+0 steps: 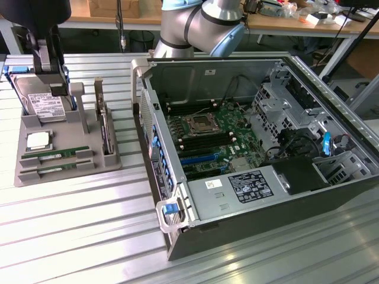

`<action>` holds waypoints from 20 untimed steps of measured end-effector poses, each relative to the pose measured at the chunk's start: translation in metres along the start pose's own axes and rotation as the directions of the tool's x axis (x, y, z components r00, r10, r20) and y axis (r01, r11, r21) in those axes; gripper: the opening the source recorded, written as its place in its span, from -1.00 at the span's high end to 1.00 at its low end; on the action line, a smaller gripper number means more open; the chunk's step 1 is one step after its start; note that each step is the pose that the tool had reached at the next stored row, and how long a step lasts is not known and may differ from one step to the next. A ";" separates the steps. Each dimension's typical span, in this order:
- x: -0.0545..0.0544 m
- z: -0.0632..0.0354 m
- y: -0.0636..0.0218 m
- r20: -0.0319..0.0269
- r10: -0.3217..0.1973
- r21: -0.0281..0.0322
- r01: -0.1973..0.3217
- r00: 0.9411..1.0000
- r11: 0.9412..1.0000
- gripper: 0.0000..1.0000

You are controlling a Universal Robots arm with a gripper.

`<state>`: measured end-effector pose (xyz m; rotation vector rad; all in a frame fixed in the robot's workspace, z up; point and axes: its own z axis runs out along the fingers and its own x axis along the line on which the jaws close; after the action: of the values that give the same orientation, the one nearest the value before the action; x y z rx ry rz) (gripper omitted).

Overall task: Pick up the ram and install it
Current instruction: 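Pick up the ram and move it above insertion slot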

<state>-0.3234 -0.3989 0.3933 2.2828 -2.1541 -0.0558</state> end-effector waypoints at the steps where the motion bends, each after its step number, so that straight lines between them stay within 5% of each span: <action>1: 0.000 0.0000 0.0000 0.000 -0.015 0.000 0.015 1.000 1.000 0.79; 11: 0.000 0.0000 0.0000 -0.003 -0.122 -0.003 0.122 0.993 0.993 0.79; 17: 0.000 0.0000 0.0000 -0.005 -0.212 -0.006 0.212 0.977 0.977 0.79; 20: 0.000 0.0000 0.0000 -0.006 -0.263 -0.007 0.263 0.965 0.965 0.79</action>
<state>-0.3233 -0.3990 0.3933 2.5443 -1.8299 -0.0546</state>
